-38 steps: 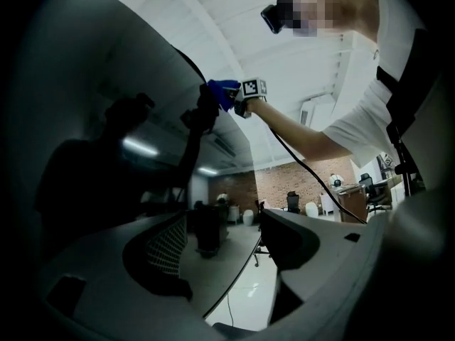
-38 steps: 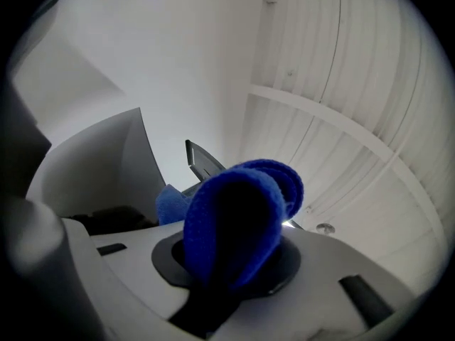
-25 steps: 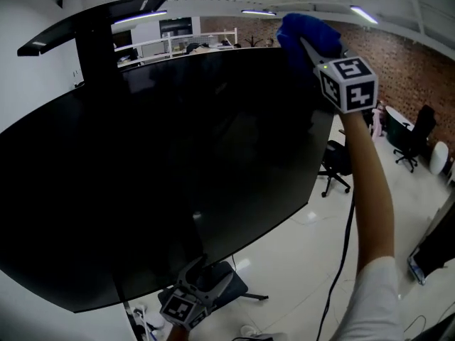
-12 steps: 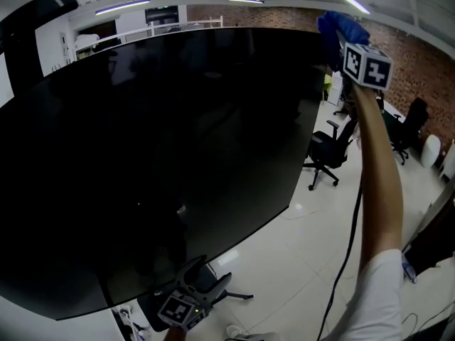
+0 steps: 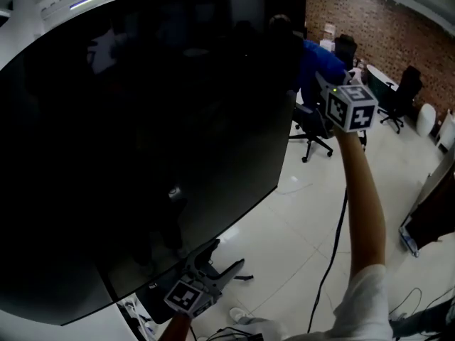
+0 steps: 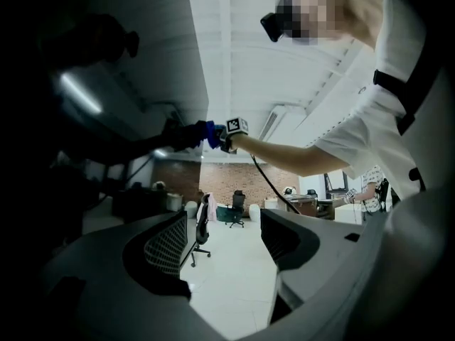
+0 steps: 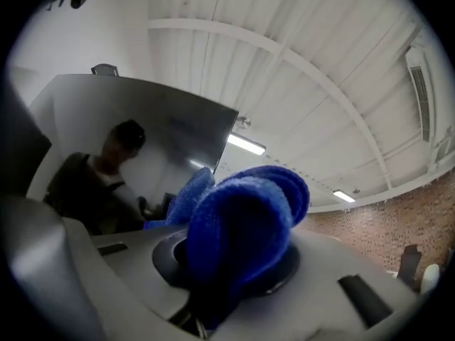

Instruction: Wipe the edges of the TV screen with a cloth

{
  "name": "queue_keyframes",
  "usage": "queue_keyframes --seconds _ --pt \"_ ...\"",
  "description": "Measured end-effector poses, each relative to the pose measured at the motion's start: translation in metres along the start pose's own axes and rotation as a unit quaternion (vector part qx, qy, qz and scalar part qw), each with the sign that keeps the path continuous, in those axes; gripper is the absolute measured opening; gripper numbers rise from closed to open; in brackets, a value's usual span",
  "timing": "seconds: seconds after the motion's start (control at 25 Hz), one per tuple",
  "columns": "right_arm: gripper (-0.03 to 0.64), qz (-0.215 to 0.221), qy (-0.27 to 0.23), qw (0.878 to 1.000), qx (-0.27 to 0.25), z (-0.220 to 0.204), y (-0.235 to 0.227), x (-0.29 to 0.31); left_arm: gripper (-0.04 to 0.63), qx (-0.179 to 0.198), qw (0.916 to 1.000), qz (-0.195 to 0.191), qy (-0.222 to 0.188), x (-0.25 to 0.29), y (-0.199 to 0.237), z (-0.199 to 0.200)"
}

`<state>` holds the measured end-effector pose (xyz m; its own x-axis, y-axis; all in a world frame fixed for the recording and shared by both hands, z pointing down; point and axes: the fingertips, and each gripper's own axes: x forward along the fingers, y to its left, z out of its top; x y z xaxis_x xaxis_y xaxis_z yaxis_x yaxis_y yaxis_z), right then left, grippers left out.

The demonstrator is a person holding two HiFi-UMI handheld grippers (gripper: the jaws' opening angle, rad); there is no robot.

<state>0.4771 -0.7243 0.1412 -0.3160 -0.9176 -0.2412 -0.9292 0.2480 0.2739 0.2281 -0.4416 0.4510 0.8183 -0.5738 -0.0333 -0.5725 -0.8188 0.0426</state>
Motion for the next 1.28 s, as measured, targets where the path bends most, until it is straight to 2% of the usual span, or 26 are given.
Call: queue_keyframes --seconds 0.2,0.4,0.52,0.64,0.76,0.84,1.04,1.12,1.28 --pt "0.091 0.041 0.076 0.992 0.092 -0.158 0.044 -0.029 0.307 -0.011 0.9998 0.003 -0.016 0.012 -0.002 -0.009" --pt "0.091 0.042 0.160 0.976 0.144 -0.306 0.082 -0.057 0.307 -0.015 0.9995 0.020 -0.019 0.011 0.015 -0.024" --pt "0.091 0.036 0.221 0.961 0.162 -0.390 0.101 -0.074 0.307 -0.002 0.9992 0.037 -0.013 0.004 0.028 -0.040" --pt "0.089 0.024 0.280 0.942 0.181 -0.460 0.118 -0.092 0.307 -0.026 0.9985 0.046 -0.013 0.001 0.025 -0.031" --pt "0.090 0.005 0.346 0.919 0.189 -0.515 0.131 -0.116 0.307 -0.027 0.9975 0.065 -0.008 -0.012 0.026 -0.037" --pt "0.089 -0.005 0.376 0.906 0.195 -0.533 0.139 -0.131 0.307 -0.019 0.9967 0.079 -0.007 -0.022 0.028 -0.043" --pt "0.092 -0.004 0.342 0.908 0.242 -0.518 0.182 -0.135 0.307 -0.040 0.9932 0.109 -0.004 -0.050 0.030 -0.043" --pt "0.091 0.002 0.336 0.904 0.265 -0.512 0.199 -0.137 0.307 -0.042 0.9913 0.124 -0.006 -0.065 0.032 -0.046" --pt "0.091 0.015 0.338 0.899 0.279 -0.494 0.232 -0.146 0.307 -0.050 0.9860 0.159 -0.011 -0.091 0.032 -0.035"
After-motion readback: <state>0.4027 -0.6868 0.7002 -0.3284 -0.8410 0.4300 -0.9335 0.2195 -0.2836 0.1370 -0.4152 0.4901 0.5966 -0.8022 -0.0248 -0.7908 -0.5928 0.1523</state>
